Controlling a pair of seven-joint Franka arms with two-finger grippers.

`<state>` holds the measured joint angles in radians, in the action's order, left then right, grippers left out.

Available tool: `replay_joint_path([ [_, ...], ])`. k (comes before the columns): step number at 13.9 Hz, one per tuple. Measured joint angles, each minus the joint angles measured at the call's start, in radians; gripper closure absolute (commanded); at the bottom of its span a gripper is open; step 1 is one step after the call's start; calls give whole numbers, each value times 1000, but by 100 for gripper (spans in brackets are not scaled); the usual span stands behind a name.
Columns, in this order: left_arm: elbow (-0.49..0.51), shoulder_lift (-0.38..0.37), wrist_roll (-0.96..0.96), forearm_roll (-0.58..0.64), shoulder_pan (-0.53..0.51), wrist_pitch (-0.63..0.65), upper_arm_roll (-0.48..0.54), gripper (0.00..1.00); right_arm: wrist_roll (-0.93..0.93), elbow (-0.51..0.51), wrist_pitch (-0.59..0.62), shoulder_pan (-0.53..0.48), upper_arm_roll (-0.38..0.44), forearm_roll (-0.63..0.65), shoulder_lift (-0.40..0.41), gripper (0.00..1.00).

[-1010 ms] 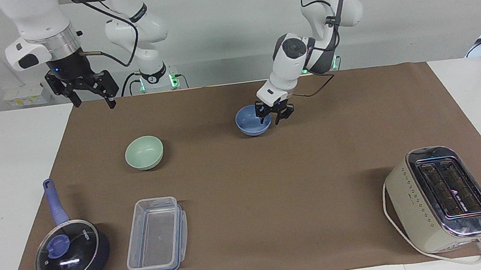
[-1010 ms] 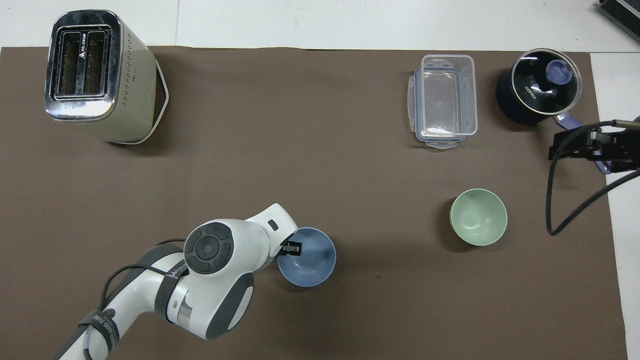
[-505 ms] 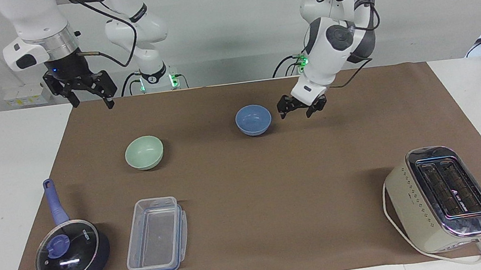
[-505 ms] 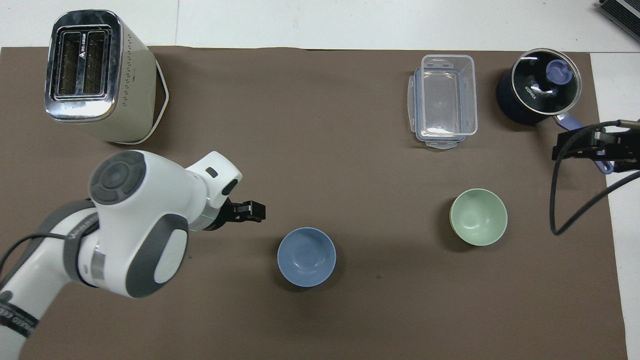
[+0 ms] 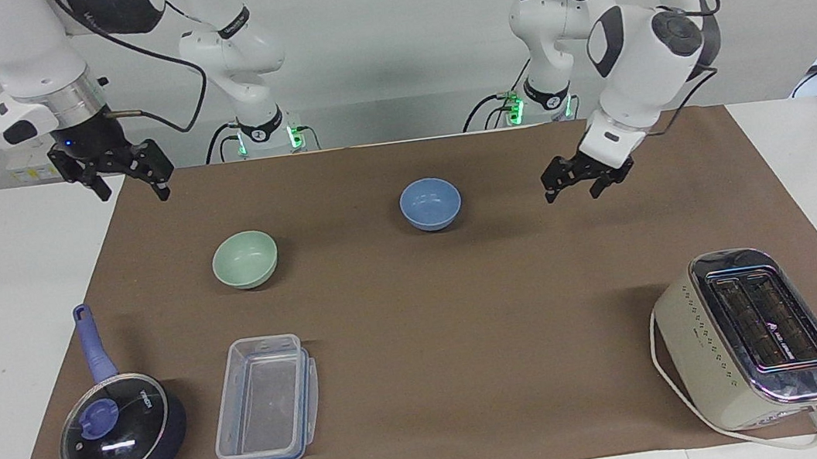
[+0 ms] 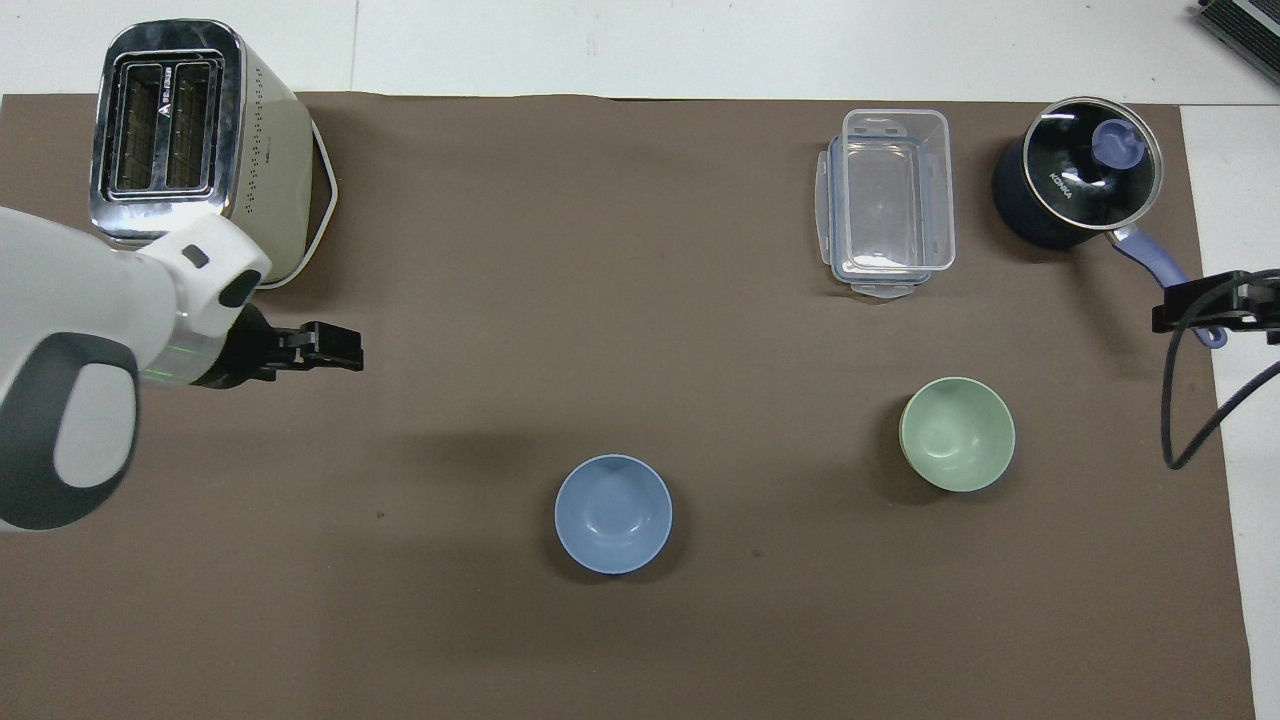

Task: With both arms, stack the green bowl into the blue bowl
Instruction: 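Release the blue bowl and withdraw the left gripper to rest, then reach the right gripper to the rim of the pale green bowl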

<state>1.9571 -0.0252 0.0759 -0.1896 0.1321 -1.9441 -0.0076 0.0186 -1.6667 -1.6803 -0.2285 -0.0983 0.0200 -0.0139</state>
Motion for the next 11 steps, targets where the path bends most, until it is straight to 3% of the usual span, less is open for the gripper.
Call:
replay_joint_path([
  [3,-77,-1,-65,86,-65,82,1,0,31,-119,-72,-16,1,0,2,0],
  [7,-217,-4,-93,156,-70,201,-4,0,31,-298,-247,-10,-8,-1,16,0],
  [11,-367,-5,-100,167,-85,376,0,0,31,-410,-382,20,-11,-2,98,0],
])
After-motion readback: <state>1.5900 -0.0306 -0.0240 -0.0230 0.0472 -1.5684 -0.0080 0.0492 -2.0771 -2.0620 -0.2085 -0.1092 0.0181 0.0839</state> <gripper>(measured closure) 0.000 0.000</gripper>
